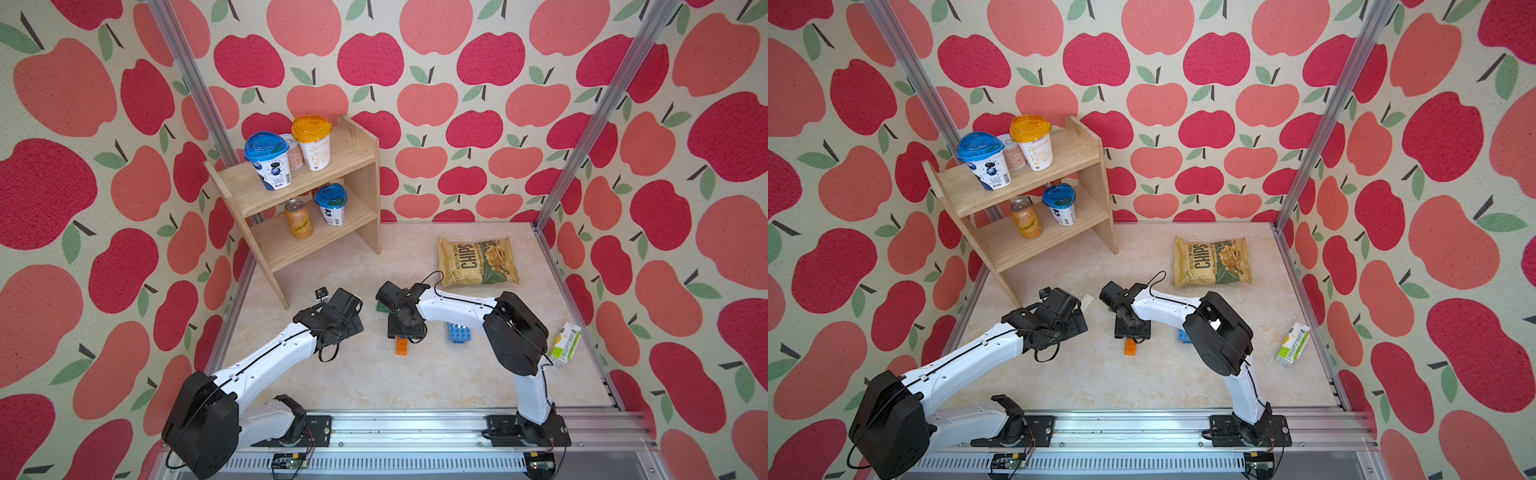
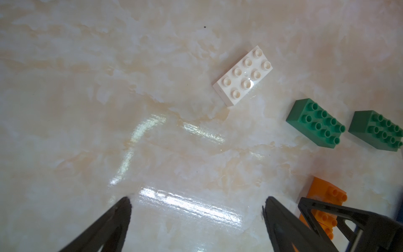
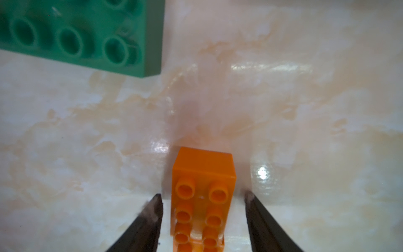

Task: Assemble a rectangle with lego
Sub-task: Adjust the lego brick at the center of the board.

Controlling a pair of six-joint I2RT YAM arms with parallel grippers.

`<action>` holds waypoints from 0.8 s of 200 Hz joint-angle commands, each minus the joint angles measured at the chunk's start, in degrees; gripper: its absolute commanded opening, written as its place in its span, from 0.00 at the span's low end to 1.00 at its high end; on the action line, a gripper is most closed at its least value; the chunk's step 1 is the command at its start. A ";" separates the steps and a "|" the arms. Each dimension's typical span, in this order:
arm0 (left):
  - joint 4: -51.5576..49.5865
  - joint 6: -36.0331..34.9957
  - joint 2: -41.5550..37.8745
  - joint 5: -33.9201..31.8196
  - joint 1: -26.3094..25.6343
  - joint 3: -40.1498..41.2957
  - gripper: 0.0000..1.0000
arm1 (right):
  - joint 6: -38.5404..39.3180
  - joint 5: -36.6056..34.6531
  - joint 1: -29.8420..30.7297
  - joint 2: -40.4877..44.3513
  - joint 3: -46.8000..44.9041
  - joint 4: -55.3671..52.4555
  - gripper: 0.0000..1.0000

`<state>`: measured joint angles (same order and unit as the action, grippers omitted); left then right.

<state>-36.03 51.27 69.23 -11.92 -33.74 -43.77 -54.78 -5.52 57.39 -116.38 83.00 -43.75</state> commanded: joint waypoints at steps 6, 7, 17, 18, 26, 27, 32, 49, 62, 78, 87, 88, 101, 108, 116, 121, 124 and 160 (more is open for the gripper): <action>-0.10 -1.17 0.67 0.18 0.35 -0.89 0.97 | -1.11 0.88 0.36 -0.56 -0.88 -0.83 0.61; -0.09 -1.17 0.70 0.16 0.39 -0.93 0.97 | -1.11 0.87 0.36 -0.58 -0.85 -0.82 0.61; -0.09 -1.07 0.68 0.15 0.34 -0.88 0.97 | -1.11 0.79 0.29 -0.61 -0.70 -0.94 0.61; -0.14 -1.07 0.70 0.15 0.34 -0.88 0.97 | -1.11 0.78 0.28 -0.61 -0.72 -0.92 0.61; -0.19 -0.99 0.73 0.06 0.38 -0.88 0.97 | -1.03 0.78 0.27 -0.56 -0.75 -0.92 0.61; -0.18 -0.99 0.73 0.06 0.40 -0.88 0.97 | -0.98 0.82 0.27 -0.58 -0.74 -0.95 0.61; -0.12 -0.99 0.73 0.06 0.42 -0.88 0.97 | -0.87 0.75 0.19 -0.52 -0.74 -0.99 0.61; 0.98 -1.98 0.74 0.81 0.63 -0.62 0.97 | -0.43 0.58 0.09 -0.27 -0.41 -1.34 0.70; 2.00 -3.41 1.50 2.62 1.41 -0.59 0.97 | 0.13 0.00 0.10 0.53 0.01 -1.48 0.77; 2.66 -4.49 3.45 6.00 3.34 -1.50 0.97 | 1.09 -0.79 -0.04 1.91 0.31 -1.15 0.83; 3.00 -4.52 4.79 7.65 4.44 -2.11 0.97 | 1.81 -1.07 0.01 2.94 0.41 -0.50 0.86; 3.08 -4.51 5.00 7.81 4.59 -2.20 0.97 | 1.84 -1.12 0.01 3.06 0.41 -0.44 0.86; 4.47 -4.42 7.23 9.56 5.79 -3.33 0.97 | 2.75 -1.47 0.01 4.31 0.41 0.45 0.90; 5.03 -3.95 8.44 9.81 6.25 -4.11 0.97 | 3.11 -1.68 0.02 4.91 0.33 0.82 0.92; 5.23 -3.23 10.25 9.73 6.61 -5.32 1.00 | 3.41 -1.89 0.01 5.55 0.19 1.24 0.93; 5.25 -2.80 11.49 9.79 6.86 -6.21 0.96 | 3.58 -2.27 0.01 5.88 0.14 1.35 0.94; 5.32 -2.61 12.31 10.04 7.03 -6.76 0.96 | 3.65 -2.43 0.01 6.04 0.09 1.38 0.94; 7.55 -1.67 21.50 11.88 8.52 -12.59 0.99 | 3.98 -3.84 -0.17 8.45 -1.03 1.55 0.97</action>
<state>-31.03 48.53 86.15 -2.33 -26.30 -52.49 -52.01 -7.14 57.36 -110.96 82.98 -42.26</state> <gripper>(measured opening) 0.980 0.963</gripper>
